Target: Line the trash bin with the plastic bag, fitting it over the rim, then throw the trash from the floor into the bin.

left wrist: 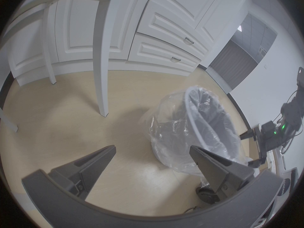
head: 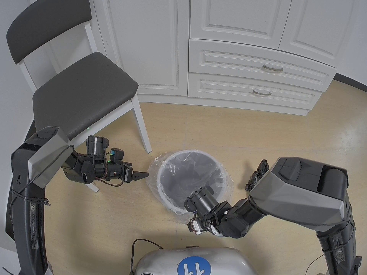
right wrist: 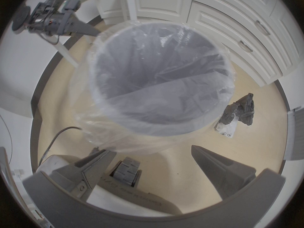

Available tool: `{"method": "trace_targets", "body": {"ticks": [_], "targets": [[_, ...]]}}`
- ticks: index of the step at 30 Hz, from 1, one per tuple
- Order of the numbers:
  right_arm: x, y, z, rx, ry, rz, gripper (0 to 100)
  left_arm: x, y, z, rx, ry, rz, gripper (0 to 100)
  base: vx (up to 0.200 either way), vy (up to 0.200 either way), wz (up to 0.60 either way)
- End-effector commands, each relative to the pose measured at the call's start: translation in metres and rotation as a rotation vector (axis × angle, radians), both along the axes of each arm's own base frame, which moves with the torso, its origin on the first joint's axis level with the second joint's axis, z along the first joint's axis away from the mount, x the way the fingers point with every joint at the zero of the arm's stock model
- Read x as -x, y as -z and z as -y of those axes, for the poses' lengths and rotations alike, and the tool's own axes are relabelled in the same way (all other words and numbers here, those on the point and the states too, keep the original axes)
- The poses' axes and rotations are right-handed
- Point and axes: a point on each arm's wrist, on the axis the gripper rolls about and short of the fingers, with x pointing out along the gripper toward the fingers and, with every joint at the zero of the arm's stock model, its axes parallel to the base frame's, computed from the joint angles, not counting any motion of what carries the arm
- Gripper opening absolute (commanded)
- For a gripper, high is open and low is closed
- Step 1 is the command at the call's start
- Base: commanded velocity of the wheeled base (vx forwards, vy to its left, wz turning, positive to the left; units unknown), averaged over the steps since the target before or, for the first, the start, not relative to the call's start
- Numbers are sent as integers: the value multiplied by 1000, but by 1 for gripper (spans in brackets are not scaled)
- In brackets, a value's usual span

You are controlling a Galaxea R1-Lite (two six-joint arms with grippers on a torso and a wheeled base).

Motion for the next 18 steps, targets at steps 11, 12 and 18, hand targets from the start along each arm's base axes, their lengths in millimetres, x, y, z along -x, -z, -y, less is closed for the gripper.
{"method": "trace_targets", "body": {"ticks": [11,12,18], "targets": [[-45,19,45,56,149,-62,100,-21,61,22,1,-68,-101,100,0,0,0],[-46,18,48,56,159,-61,100,-23,63,25,-9,-83,-95,100,0,0,0],[-53,19,57,60,181,-63,100,-33,65,43,-2,-144,-119,100,0,0,0]]}}
